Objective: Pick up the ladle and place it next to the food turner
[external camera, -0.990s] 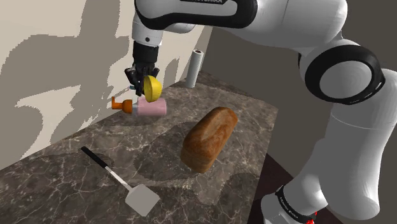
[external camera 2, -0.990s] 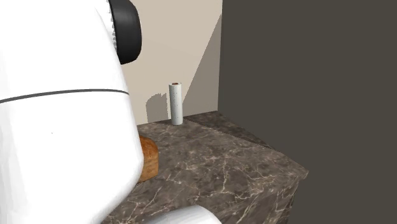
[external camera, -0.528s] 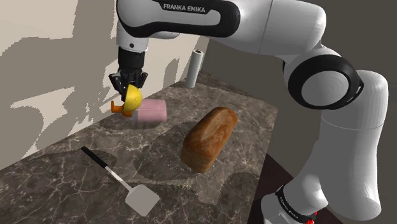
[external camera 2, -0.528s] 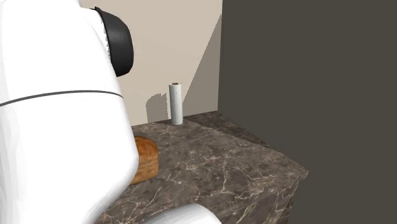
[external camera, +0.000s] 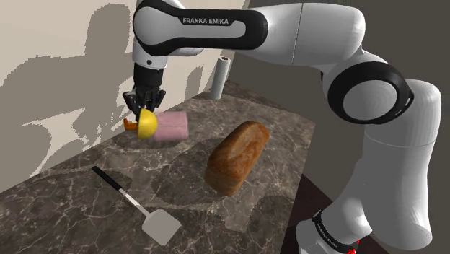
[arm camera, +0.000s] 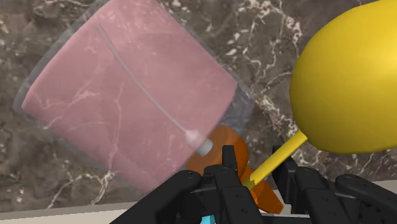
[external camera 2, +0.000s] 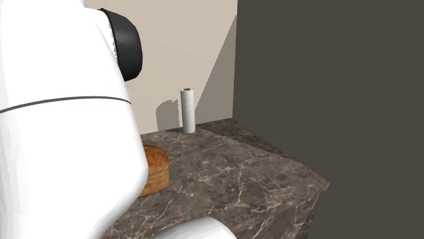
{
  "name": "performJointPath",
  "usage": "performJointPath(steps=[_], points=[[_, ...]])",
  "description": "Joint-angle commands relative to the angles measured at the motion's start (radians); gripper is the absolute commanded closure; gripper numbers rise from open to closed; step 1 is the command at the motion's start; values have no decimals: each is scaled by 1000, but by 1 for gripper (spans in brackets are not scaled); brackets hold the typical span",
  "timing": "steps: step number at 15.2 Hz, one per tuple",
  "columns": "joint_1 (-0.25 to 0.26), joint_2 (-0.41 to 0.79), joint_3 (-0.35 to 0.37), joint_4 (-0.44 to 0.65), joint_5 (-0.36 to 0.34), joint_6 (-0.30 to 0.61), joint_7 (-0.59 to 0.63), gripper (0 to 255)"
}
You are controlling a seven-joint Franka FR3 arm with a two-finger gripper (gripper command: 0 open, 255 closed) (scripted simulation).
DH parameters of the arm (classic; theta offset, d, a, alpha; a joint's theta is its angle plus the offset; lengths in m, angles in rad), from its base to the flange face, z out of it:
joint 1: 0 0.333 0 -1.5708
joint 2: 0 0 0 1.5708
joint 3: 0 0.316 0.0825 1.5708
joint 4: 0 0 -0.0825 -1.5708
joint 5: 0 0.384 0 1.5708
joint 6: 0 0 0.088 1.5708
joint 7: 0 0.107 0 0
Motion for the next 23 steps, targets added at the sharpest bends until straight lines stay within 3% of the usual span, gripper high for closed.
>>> performJointPath(steps=[1,9,16,17,21,22,23], points=[[3,23,-12,-29,-22,31,-4,255],[34,53,-50,-84,7,113,-31,255],[102,56,-142,-82,63,104,-61,255],[94,121,-141,-6,65,91,-63,0],[81,1,-151,-209,73,160,-121,0],[139,59,-191,-81,93,99,-76,0],[156,53,-221,-60,107,68,-82,0]])
